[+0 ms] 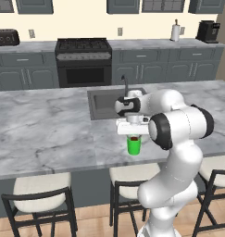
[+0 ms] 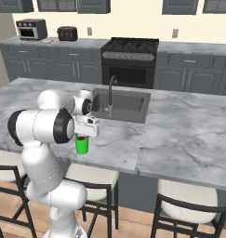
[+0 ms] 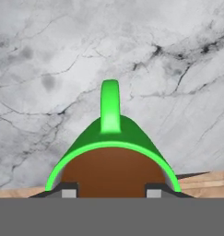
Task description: Pick up the marshmallow and place it in the cup of hot chocolate on the dining counter.
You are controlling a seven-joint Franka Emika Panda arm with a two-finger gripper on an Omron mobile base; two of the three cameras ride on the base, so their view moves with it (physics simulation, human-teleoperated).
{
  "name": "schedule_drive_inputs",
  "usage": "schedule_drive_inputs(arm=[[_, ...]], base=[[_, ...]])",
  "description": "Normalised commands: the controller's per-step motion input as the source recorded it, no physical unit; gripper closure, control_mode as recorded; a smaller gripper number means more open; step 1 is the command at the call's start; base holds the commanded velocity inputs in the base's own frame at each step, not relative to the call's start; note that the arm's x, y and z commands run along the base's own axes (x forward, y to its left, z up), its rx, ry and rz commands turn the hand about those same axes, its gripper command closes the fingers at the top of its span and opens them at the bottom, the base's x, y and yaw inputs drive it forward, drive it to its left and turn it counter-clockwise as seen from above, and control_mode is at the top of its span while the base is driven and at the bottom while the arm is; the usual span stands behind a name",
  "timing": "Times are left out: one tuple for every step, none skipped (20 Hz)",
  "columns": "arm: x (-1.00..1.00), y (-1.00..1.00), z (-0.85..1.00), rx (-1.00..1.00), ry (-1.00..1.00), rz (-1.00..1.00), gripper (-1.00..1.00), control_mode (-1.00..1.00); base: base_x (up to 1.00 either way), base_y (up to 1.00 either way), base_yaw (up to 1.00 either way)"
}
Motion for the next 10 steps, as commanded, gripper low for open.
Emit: schedule_drive_inputs(arm=[[-0.12, 0.00, 0.00, 0.00, -0.02, 0.00, -1.00, -1.00], [-0.03, 0.00, 0.00, 0.00, -0.01, 0.00, -1.00, -1.00], [0.00, 0.04, 0.00, 0.00, -0.01, 0.00, 1.00, -1.00], [0.00, 0.00, 0.00, 0.00, 0.00, 0.00, 1.00, -1.00], [0.00, 0.00, 0.00, 0.00, 0.00, 0.00, 1.00, -1.00], [0.00, 0.00, 0.00, 0.00, -0.01, 0.00, 1.00, -1.00], [0.00, 0.00, 0.00, 0.00, -0.05, 0.00, 1.00, -1.00], [0.00, 0.00, 0.00, 0.00, -0.05, 0.00, 1.00, -1.00], [-0.06, 0.00, 0.00, 0.00, -0.08, 0.00, 1.00, -1.00], [-0.15, 0.00, 0.00, 0.00, -0.10, 0.00, 1.00, -1.00]], base=[[0.00, 0.00, 0.00], [0.00, 0.00, 0.00], [0.00, 0.00, 0.00], [0.00, 0.00, 0.00], [0.00, 0.00, 0.00], [0.00, 0.00, 0.00], [0.00, 0.00, 0.00], [0.00, 0.00, 0.00], [0.00, 0.00, 0.00], [0.00, 0.00, 0.00]])
